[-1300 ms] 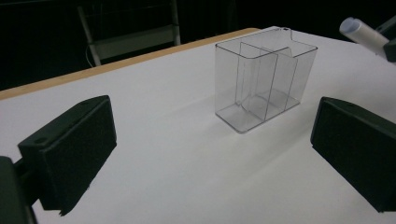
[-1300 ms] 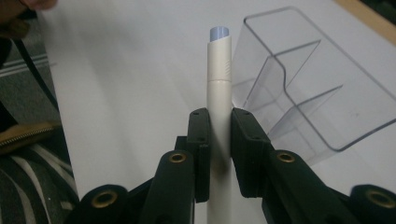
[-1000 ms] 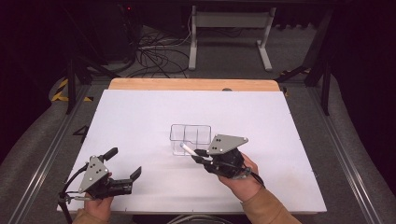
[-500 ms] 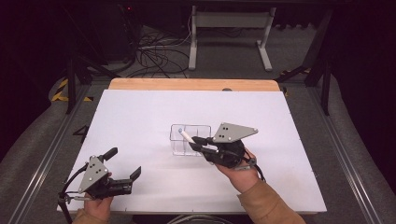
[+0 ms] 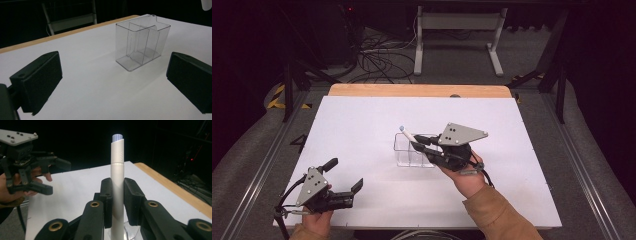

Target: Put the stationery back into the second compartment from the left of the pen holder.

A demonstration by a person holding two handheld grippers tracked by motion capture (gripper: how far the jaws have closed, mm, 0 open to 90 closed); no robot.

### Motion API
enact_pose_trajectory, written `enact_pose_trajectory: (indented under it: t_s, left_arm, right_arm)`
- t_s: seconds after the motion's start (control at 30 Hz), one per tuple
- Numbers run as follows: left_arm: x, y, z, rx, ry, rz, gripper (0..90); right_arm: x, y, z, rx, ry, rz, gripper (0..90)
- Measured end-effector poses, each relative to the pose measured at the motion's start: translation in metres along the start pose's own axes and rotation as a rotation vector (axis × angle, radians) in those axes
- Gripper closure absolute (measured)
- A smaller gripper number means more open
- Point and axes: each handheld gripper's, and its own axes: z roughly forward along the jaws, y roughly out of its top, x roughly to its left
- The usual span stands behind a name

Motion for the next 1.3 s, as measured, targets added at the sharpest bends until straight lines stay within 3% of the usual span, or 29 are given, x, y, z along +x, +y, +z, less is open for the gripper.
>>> enact_pose_trajectory:
  t_s: [0.43,0.6,0.7,1.13,1.3]
  left_arm:
    - [0.001,0.0,0.0,-0.002,0.0,-0.003,1.1]
    - [0.001,0.0,0.0,0.0,-0.001,-0.003,1.1]
    - [0.001,0.0,0.0,0.0,-0.002,-0.002,1.1]
    - [0.001,-0.001,0.0,0.0,-0.003,-0.002,1.1]
    - [0.002,-0.001,0.0,0.001,-0.003,-0.003,1.1]
  right_arm:
    - [-0.015,0.008,0.015,-0.065,-0.039,-0.009,78.5]
    - [-0.022,0.008,0.021,-0.085,-0.077,-0.015,78.3]
    - [-0.028,0.005,0.027,-0.082,-0.114,-0.014,78.3]
    - [-0.042,-0.004,0.051,-0.089,-0.163,0.03,78.3]
    - [-0.045,-0.008,0.061,-0.074,-0.194,0.024,78.3]
